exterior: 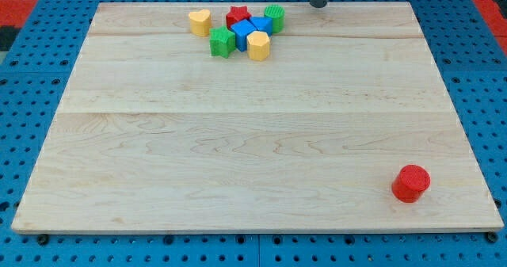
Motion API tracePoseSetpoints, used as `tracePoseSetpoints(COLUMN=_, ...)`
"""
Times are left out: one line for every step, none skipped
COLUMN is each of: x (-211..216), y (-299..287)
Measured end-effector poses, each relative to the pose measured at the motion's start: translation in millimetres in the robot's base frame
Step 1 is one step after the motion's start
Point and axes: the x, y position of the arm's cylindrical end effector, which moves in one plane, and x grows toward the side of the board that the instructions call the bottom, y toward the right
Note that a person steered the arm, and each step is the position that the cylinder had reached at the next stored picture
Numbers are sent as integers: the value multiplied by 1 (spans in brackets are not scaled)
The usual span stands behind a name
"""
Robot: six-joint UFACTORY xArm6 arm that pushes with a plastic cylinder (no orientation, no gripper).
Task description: Push green circle a bit down and right
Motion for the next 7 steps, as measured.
tracePoseSetpoints(x=2, y=-40)
tracePoseSetpoints(x=2, y=-111)
tracePoseSetpoints(x=11, y=-141)
tracePoseSetpoints(x=30, y=-116)
tracePoseSetpoints(x=41, y=-74)
tracePoseSetpoints(x=46, y=-42)
tracePoseSetpoints(x=44, y=-19)
